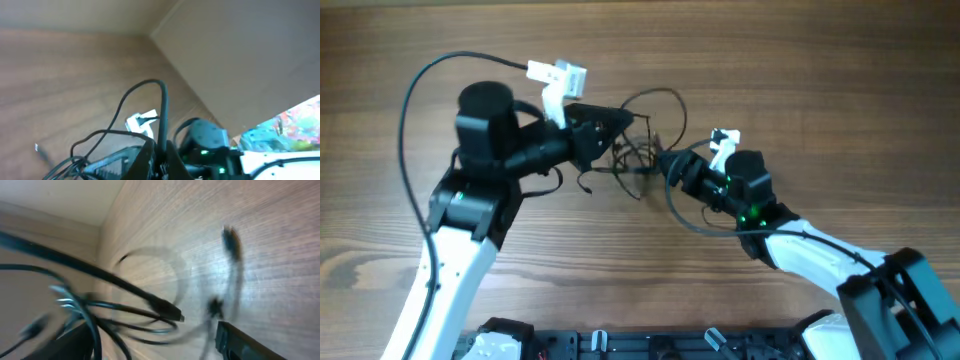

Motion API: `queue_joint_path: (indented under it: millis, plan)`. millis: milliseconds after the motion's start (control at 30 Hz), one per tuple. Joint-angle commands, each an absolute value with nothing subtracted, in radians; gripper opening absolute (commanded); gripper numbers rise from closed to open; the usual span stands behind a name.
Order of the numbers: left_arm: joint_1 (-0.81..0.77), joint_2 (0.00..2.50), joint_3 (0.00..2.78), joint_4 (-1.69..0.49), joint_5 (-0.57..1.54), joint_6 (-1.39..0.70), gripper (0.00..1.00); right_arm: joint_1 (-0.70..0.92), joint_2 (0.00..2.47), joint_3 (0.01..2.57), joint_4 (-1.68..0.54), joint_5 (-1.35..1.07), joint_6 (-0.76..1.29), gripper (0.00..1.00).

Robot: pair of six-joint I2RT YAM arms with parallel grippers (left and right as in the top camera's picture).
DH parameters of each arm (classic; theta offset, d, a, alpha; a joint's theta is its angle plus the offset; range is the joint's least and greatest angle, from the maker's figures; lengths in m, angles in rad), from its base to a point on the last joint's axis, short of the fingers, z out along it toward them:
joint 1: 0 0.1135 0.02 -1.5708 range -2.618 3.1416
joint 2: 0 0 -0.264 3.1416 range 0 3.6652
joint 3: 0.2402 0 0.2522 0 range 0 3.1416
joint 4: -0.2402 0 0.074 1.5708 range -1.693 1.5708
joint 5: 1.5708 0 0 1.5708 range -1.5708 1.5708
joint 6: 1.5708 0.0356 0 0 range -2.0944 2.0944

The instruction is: Untangle cables

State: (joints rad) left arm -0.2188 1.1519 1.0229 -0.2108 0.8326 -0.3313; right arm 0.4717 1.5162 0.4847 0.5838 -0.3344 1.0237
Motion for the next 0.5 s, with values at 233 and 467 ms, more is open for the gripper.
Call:
queue_joint_path:
  millis: [233, 467]
  plan:
    - [0.123, 0.961, 1.028, -0.204, 0.863, -0.514, 0.04, 0.171, 1.473, 0.52, 0.346, -0.335, 0.933, 0.76]
    - [0.148, 1.08, 1.028, -0.347, 0.818, -0.515, 0.04, -0.036, 1.327, 0.52, 0.196, -0.402, 0.832, 0.77]
